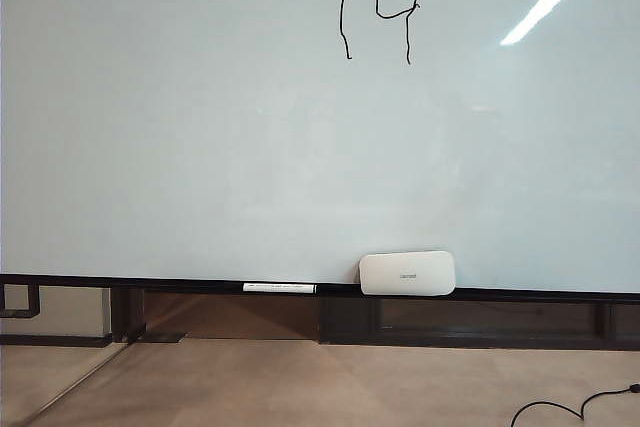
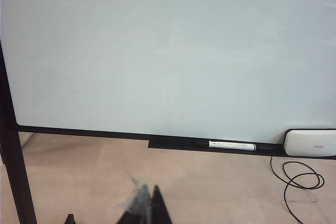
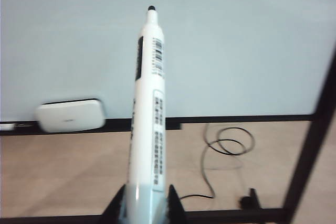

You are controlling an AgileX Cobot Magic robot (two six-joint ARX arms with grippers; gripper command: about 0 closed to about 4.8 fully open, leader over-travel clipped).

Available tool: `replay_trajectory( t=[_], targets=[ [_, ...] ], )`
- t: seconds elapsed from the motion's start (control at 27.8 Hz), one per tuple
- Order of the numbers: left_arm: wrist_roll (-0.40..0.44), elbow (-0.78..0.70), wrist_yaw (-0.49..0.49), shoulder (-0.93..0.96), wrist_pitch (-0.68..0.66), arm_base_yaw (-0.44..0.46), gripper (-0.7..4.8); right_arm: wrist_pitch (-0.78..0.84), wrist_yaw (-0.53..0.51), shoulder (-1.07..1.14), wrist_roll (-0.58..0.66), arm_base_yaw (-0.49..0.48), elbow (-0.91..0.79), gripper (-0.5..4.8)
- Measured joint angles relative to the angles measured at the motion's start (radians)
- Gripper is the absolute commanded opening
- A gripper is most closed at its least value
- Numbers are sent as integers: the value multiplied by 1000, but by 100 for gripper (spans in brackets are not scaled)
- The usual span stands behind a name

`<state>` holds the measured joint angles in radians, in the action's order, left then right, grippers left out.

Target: Reach to the right to find the marker pen, pick it up, and write the number 14 on the whiteboard.

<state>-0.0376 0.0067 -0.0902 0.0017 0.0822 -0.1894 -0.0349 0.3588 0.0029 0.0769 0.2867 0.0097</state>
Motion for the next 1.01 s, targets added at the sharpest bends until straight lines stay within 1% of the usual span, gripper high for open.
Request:
replay_trajectory(
  t=[0.07, 0.22, 0.32, 0.43, 1.01],
  targets=[
    [0, 0, 2, 0, -1, 19, -6, -1, 1, 0, 0, -33, 0, -1],
    [0, 0, 4, 0, -4, 88, -6, -1, 2, 0, 0, -98, 0, -1],
    [0, 0, -1, 0, -4, 147, -6, -1, 5, 0, 0, -117, 0, -1],
    [0, 0, 0, 0, -4, 172, -6, -1, 5, 0, 0, -122, 0, -1],
    [0, 0, -1, 0, -5, 172, -6, -1, 5, 0, 0, -124, 0, -1]
  ],
)
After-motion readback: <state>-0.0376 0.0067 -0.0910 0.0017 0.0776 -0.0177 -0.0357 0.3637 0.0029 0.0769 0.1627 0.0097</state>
